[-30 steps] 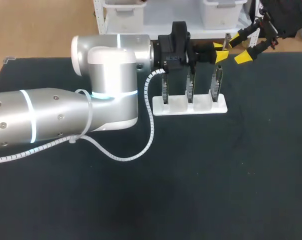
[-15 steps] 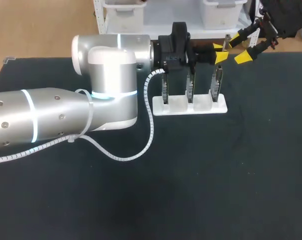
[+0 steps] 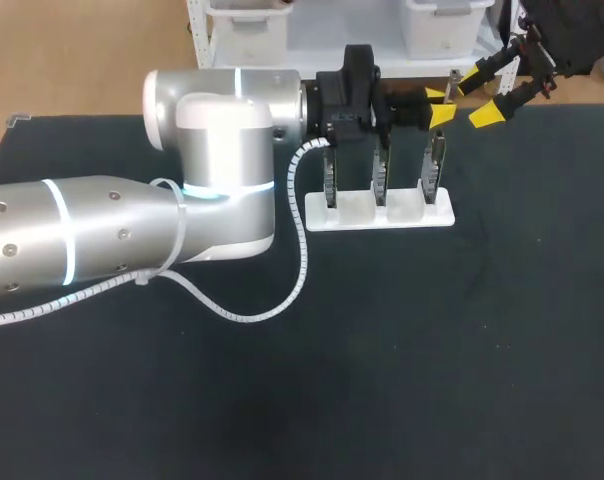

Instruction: Pick up the optical module with the left hand, and insert it into the network port with the right hand.

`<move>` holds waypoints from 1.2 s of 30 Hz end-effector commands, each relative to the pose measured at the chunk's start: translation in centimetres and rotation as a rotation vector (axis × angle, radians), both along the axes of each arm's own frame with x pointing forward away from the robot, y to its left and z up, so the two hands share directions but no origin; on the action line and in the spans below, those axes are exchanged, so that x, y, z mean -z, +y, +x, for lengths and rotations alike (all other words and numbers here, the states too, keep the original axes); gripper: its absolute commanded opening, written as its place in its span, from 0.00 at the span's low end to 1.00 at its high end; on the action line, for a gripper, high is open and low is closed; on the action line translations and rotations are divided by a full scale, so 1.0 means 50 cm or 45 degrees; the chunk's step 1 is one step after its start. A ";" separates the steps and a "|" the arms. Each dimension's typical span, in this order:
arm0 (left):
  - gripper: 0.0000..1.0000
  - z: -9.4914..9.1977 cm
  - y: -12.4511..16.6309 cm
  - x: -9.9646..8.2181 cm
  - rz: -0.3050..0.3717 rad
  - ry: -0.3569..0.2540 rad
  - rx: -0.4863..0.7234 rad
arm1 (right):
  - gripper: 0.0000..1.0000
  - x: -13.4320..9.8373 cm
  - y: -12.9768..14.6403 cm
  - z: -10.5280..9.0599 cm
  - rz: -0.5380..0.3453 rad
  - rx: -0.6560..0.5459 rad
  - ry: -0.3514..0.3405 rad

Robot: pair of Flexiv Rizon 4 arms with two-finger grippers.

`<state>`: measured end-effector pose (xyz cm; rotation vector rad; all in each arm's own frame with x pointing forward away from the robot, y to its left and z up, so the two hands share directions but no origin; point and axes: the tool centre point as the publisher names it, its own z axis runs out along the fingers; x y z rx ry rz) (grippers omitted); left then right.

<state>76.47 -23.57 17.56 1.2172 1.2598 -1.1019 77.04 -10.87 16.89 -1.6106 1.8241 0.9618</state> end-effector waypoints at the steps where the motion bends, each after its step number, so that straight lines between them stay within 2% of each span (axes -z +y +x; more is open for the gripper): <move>1: 0.00 0.006 0.000 -0.003 0.009 0.001 0.006 | 1.00 0.000 0.000 -0.002 0.000 0.002 -0.003; 36: 0.00 0.012 0.011 -0.009 0.019 -0.006 0.018 | 1.00 0.000 0.000 -0.002 0.000 0.002 -0.003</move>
